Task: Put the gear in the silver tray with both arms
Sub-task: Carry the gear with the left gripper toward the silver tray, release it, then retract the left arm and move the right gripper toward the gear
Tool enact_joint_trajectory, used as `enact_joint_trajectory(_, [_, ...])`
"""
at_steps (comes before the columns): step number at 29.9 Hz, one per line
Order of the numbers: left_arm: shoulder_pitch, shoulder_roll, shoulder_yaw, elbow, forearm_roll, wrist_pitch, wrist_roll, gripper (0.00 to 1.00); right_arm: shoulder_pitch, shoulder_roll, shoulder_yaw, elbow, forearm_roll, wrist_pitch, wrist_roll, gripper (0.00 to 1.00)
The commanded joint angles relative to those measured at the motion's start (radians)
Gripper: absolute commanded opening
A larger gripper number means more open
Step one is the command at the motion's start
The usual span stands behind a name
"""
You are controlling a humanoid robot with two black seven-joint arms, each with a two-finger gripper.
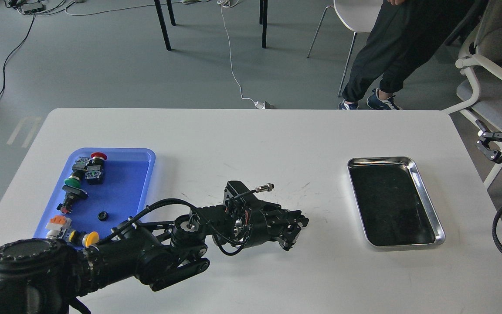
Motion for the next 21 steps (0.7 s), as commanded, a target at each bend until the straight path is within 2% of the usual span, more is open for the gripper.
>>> enact_joint_trajectory(1, [0.000, 0.000, 0.001, -0.013, -0.007, 0.018, 0.001, 0.52, 0.002, 0.000, -0.003, 0.004, 0.000, 0.000, 0.001, 0.99])
enact_joint_trajectory(2, [0.000, 0.000, 0.001, -0.016, -0.007, 0.022, 0.001, 0.57, 0.002, 0.000, -0.006, 0.006, 0.000, 0.000, 0.001, 0.99])
enact_joint_trajectory(4, [-0.001, 0.000, 0.000, -0.039, -0.013, 0.033, -0.001, 0.80, 0.005, 0.000, -0.009, 0.018, -0.002, -0.002, 0.000, 0.99])
enact_joint_trajectory(5, [-0.005, 0.000, 0.000, -0.052, -0.023, 0.041, -0.001, 0.86, 0.005, 0.000, -0.011, 0.030, -0.002, -0.002, 0.001, 0.99])
enact_joint_trajectory(10, [-0.058, 0.000, -0.040, -0.065, -0.112, 0.067, 0.002, 0.94, 0.011, -0.012, -0.018, 0.131, -0.018, -0.010, 0.000, 0.99])
enact_joint_trajectory(14, [-0.106, 0.000, -0.185, -0.065, -0.191, 0.067, 0.024, 0.97, 0.021, -0.023, -0.027, 0.254, -0.053, -0.055, -0.011, 0.99])
enact_joint_trajectory(21, [-0.126, 0.017, -0.391, -0.072, -0.469, 0.067, 0.054, 0.97, 0.077, -0.067, -0.116, 0.464, -0.265, -0.154, -0.017, 0.99])
